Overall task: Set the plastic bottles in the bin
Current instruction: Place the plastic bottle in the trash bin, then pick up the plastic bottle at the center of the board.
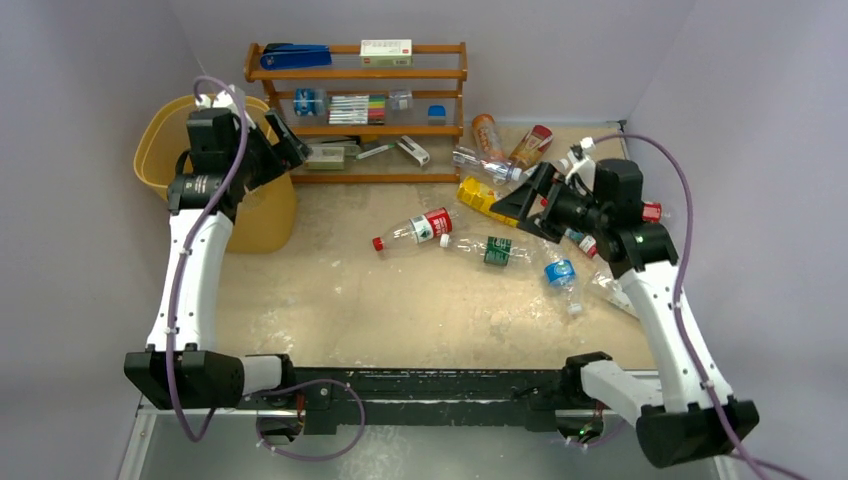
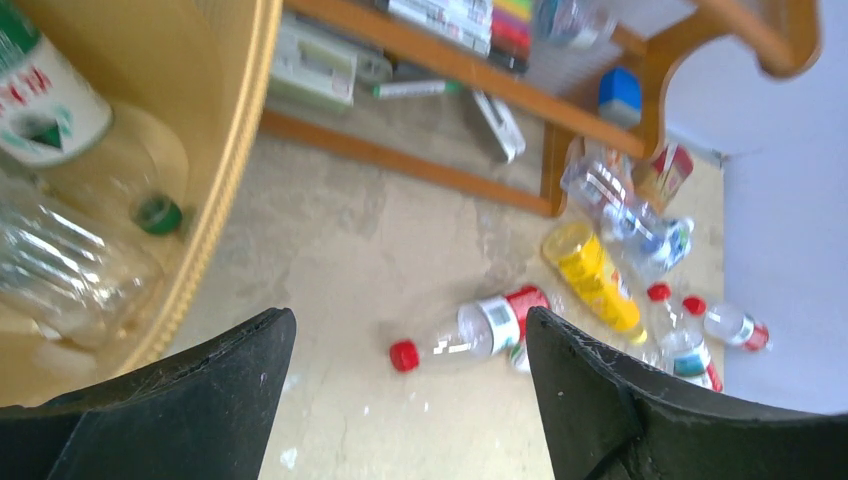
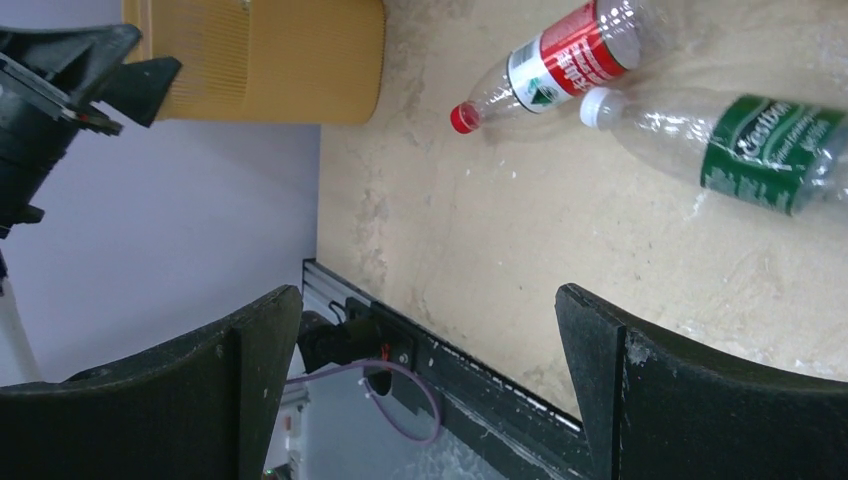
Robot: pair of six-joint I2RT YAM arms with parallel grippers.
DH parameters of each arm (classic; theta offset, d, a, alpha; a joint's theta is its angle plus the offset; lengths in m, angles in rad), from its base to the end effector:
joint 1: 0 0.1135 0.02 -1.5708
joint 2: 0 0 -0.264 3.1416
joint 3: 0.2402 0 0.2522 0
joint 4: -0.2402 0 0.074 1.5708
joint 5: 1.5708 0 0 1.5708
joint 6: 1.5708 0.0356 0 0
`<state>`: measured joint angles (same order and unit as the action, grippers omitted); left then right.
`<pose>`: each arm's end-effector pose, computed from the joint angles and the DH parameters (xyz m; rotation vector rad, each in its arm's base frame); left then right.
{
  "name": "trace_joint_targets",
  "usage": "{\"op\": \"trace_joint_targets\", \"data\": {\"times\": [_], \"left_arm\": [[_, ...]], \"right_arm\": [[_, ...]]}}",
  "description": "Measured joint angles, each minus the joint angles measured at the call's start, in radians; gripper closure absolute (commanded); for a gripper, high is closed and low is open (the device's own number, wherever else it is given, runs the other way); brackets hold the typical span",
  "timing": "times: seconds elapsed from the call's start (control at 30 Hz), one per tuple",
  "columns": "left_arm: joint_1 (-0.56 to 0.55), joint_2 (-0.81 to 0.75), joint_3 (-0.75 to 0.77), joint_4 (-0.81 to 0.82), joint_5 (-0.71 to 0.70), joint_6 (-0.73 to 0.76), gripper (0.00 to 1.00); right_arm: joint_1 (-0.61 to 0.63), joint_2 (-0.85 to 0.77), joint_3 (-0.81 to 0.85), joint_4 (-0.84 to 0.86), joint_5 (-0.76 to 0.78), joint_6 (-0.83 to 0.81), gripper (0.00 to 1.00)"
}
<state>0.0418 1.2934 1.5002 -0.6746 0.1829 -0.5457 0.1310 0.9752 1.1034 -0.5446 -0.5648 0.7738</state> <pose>0.2725 0.0049 0.4273 -0.4861 2.0092 -0.4998 0.1981 0.0453 0.3808 0.2822 2.0831 1.1270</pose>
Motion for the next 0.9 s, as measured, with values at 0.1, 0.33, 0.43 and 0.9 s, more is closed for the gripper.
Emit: {"op": "trace_joint_targets", "data": {"times": [0.1, 0.33, 0.43, 0.9], "left_arm": [[-0.002, -0.033, -0.081, -0.003, 0.037, 0.000, 0.14], [-0.041, -0.097, -0.184, -0.010, 0.051, 0.005, 0.13], [-0.071, -0.118, -0.199, -0.024, 0.048, 0.004, 0.13], [-0.441, 0.048, -0.198, 0.002, -0.105, 0.027, 0.12]], "right_arm": [[0.063, 0.090, 0.084, -0.009, 0.064, -0.011, 0.00], [0.084, 0.245, 0.144, -0.053, 0.266, -0.068, 0.00], [0.084, 0.309, 0.145, -0.066, 0.338, -0.093, 0.00], [0.084, 0.180, 0.080, -0.067, 0.403, -0.090, 0.00]]}}
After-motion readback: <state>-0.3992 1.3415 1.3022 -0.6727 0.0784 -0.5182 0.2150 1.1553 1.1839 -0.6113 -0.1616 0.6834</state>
